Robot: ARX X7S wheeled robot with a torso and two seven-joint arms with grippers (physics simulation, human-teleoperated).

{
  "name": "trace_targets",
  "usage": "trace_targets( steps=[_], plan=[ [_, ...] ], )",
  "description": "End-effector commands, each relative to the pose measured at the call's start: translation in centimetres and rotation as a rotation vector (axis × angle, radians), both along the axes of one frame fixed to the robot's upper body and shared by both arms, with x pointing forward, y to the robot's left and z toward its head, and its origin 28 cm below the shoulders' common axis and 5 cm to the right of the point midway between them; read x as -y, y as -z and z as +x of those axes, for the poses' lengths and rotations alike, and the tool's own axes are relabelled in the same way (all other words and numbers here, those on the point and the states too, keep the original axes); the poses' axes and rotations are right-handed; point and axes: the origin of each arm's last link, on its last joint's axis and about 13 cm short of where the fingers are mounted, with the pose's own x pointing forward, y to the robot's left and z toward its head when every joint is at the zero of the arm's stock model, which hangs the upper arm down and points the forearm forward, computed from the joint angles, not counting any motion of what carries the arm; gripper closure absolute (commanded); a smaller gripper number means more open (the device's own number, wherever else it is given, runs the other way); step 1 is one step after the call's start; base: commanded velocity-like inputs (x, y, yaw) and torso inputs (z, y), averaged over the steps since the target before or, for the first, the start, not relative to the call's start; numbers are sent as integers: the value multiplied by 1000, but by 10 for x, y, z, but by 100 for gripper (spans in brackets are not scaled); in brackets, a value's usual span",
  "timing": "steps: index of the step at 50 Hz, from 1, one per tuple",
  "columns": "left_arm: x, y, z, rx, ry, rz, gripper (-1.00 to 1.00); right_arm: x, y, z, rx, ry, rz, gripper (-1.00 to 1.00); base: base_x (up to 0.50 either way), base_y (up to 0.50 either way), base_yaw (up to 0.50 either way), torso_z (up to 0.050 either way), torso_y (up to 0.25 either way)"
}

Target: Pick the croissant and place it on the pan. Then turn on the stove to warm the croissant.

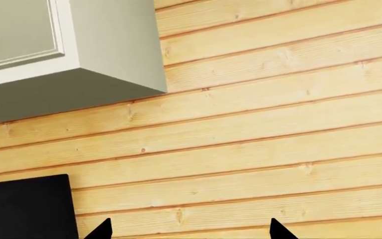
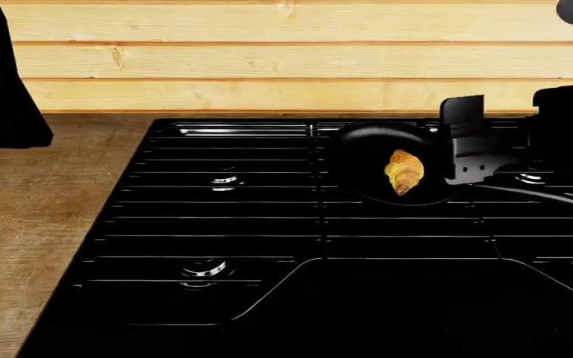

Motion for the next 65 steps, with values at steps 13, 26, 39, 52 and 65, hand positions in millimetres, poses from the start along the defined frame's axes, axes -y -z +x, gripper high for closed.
trace_targets(
  steps=[13,26,39,52,65],
  plan=[
    [1,4,1,-6,5,-4,-100,-10,5,-51,-6,40,29,-100,0,0,0,0,0],
    [1,3,-1,1,5,-5,-100,-11,17,-68,111,-48,139,-100,0,0,0,0,0],
    [1,2,-1,5,7,-8,-100,-13,27,-70,91,8,98,-100,-144,5,0,0,1],
    [2,1,-1,8,8,-6,-100,-16,29,-69,60,61,71,-100,0,0,0,0,0],
    [2,4,3,-1,11,-7,-100,-24,25,-61,-79,88,98,-100,0,0,0,0,0]
  ],
)
